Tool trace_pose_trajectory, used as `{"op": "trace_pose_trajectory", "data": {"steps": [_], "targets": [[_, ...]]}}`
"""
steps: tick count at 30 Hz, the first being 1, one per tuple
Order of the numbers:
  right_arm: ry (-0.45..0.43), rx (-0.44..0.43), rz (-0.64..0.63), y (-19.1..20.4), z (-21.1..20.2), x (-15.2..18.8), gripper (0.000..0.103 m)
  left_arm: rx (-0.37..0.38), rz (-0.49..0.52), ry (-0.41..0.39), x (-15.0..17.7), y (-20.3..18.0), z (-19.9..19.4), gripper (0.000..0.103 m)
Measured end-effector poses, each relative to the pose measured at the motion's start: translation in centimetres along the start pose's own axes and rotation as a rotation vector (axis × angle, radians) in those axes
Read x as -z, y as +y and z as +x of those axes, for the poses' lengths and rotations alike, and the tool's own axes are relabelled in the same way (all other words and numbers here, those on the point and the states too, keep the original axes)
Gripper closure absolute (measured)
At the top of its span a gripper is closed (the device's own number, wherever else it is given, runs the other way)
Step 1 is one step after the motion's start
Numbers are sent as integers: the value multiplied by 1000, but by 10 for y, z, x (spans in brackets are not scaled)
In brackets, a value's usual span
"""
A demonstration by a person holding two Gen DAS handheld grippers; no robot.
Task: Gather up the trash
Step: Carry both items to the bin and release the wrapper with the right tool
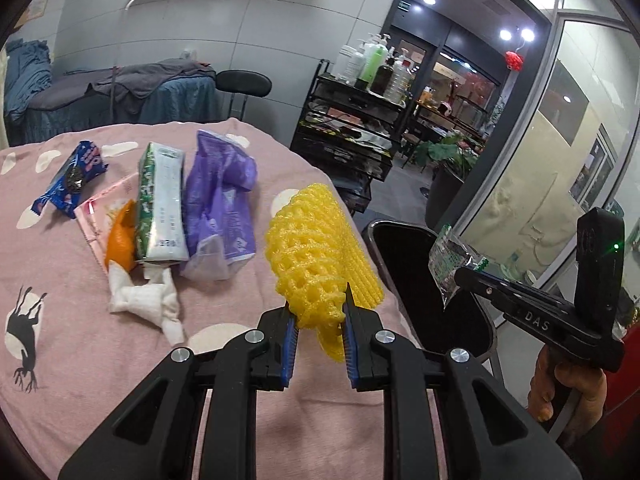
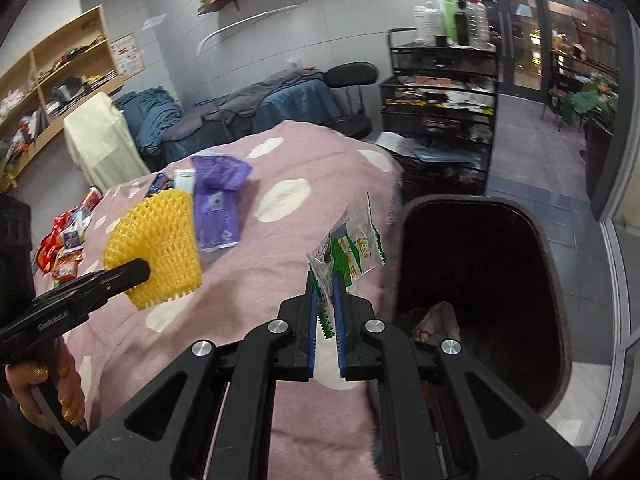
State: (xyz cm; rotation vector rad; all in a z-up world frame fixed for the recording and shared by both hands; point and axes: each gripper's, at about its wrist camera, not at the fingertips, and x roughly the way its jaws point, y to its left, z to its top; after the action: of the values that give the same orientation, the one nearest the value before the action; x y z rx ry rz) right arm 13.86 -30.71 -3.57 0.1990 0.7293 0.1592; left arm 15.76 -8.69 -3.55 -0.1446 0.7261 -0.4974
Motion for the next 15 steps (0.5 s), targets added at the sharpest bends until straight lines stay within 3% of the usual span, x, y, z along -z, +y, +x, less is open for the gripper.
{"op": "trace_pose_trajectory", "data": {"steps": [15], "targets": [[75,174,206,-97,34,15,94,66,118,63,-8,-56,39,83]]}}
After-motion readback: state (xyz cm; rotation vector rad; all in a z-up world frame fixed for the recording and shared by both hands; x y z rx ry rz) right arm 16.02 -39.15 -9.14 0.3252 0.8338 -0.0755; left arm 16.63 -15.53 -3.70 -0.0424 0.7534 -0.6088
